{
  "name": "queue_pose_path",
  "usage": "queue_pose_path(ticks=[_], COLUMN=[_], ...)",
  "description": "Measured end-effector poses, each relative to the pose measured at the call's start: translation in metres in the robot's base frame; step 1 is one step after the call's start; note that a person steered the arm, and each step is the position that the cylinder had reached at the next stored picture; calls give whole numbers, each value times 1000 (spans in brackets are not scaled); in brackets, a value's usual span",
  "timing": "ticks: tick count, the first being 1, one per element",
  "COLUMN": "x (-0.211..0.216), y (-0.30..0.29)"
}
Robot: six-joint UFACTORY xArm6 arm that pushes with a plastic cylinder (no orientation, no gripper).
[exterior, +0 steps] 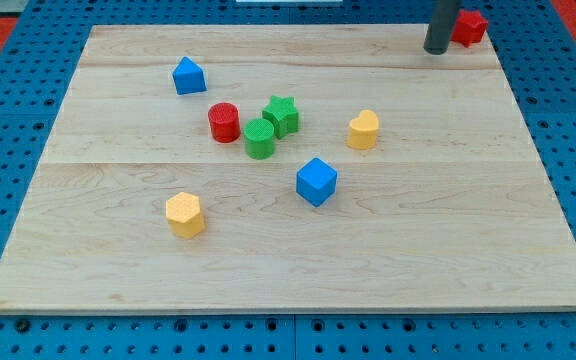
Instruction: Move the green star along with green circle down a bit
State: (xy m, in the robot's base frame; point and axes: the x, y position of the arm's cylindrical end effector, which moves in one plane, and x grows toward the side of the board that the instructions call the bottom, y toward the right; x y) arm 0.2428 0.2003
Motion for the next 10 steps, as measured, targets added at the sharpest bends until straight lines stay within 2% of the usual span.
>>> queue_pose_path(ticks=[2, 4, 5, 6, 7, 8, 10], x=[8, 26, 74, 103, 103, 121, 193], y=[-9, -91, -93, -126, -185, -238, -292])
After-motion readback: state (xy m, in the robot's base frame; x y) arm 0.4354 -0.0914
